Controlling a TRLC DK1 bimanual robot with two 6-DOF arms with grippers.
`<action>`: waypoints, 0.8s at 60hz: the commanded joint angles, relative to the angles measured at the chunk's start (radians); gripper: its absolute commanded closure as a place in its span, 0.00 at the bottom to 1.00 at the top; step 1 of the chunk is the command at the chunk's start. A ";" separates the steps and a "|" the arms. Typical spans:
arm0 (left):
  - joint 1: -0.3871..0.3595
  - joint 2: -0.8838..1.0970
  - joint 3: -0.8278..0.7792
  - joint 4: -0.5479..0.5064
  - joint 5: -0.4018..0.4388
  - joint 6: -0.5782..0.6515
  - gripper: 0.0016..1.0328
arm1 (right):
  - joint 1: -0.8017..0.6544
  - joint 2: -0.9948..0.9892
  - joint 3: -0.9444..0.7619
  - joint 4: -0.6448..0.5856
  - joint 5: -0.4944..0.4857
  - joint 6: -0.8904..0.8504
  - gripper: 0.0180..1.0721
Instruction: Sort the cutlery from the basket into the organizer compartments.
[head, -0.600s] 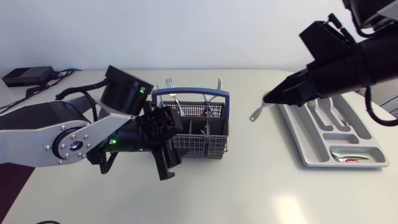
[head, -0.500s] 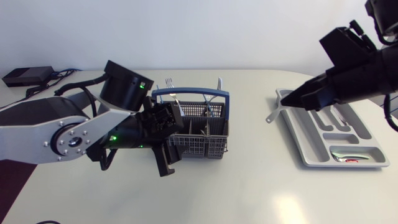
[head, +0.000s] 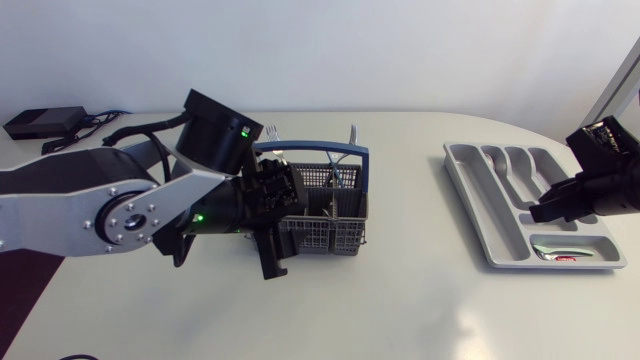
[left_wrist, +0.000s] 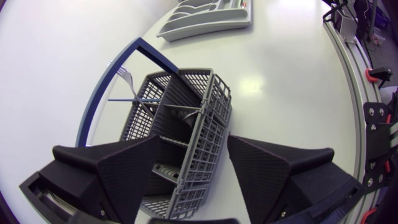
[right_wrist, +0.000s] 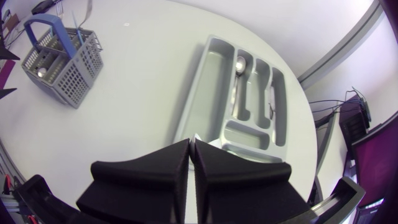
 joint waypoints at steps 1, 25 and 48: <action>-0.009 0.022 0.031 -0.009 -0.010 0.040 0.28 | -0.055 0.026 -0.049 0.052 0.034 -0.045 0.94; -0.006 0.041 0.039 -0.007 -0.013 0.077 0.28 | -0.209 0.233 -0.133 0.312 0.122 -0.130 0.95; -0.007 0.041 0.036 -0.009 -0.020 0.094 0.28 | -0.273 0.331 -0.185 0.438 0.161 -0.171 0.89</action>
